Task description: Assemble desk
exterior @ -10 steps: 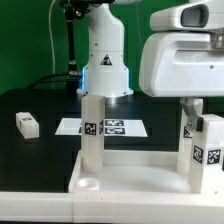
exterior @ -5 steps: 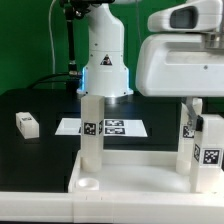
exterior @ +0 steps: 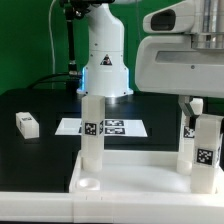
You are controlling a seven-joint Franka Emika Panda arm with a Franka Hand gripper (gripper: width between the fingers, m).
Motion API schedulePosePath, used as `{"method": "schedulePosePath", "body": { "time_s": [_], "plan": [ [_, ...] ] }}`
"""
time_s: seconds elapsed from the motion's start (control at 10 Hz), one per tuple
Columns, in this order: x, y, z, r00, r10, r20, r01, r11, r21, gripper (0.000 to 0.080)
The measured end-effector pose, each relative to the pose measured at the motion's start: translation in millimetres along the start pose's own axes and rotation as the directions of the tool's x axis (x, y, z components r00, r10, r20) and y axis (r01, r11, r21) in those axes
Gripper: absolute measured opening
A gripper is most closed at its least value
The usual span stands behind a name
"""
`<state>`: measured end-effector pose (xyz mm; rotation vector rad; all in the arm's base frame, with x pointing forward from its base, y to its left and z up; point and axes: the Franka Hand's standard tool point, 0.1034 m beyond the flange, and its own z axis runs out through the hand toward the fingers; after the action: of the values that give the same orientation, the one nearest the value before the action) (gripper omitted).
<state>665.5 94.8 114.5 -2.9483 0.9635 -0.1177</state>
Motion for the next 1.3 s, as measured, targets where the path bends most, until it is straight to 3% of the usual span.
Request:
{"method": "schedulePosePath", "body": {
  "time_s": [0.2,0.6,0.7,0.8,0.9,1.1,1.3],
  "plan": [
    [0.9,2.0,-0.2,0.977,0.215,0.007,-0.215,0.977,0.0,0.0291],
    [0.9,2.8,0.1,0.918,0.396,0.007,-0.396,0.918,-0.005,0.0309],
    [1.0,2.9,0.3,0.926,0.377,0.006,-0.377,0.926,-0.005,0.0501],
    [0.7,3.0,0.2,0.938,0.348,0.006,-0.347,0.938,-0.007,0.0501],
    [-2.3,3.3,0.3,0.952,0.306,0.009,-0.306,0.952,-0.02,0.0615],
    [-4.8,1.2,1.3,0.998,0.058,-0.003,-0.058,0.998,-0.029,0.0643],
    [-8.7,-5.3,1.6,0.987,-0.162,-0.012,0.162,0.986,-0.03,0.0648]
  ]
}}
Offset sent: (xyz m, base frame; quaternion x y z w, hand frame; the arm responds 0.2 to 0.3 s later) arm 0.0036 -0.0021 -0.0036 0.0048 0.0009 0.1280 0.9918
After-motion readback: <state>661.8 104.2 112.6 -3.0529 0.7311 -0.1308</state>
